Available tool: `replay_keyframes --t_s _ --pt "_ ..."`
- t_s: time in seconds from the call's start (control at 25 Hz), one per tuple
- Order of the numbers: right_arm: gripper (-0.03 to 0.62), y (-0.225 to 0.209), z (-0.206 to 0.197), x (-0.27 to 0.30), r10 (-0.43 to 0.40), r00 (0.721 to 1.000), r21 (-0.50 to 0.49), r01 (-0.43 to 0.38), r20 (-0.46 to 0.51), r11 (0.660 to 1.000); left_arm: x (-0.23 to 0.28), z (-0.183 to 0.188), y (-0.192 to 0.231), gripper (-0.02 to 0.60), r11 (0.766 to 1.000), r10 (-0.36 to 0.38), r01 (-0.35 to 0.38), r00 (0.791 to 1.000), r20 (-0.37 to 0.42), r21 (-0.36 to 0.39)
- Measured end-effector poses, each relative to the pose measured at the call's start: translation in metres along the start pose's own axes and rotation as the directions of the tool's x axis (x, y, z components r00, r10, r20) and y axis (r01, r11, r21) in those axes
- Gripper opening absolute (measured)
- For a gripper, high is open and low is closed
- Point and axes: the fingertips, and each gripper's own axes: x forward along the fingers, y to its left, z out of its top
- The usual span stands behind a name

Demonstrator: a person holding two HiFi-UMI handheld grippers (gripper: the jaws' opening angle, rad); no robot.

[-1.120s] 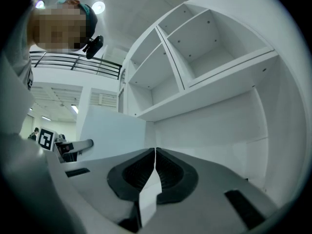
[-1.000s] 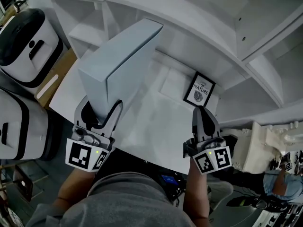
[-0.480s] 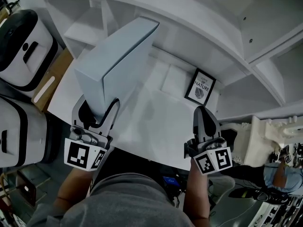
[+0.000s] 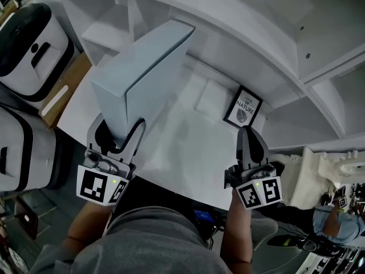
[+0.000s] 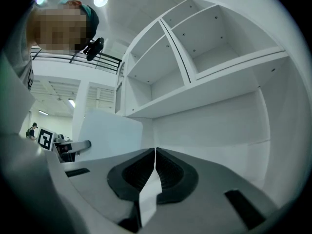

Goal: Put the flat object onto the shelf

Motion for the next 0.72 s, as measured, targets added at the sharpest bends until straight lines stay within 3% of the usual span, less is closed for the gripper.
replay_keyframes --t_s 0.16,0.72 --pt "0.031 -0.009 -0.005 0.003 0.032 0.999 0.016 -0.032 -0.010 0.999 0.007 0.000 -0.009 0.272 1.000 0.018 -0.018 1.000 -0.008 -0.007" --pt "0.031 -0.064 -0.009 0.005 0.121 0.993 0.080 -0.122 0.017 0.989 0.033 0.018 -0.055 0.272 0.991 0.076 -0.077 0.997 0.008 0.109"
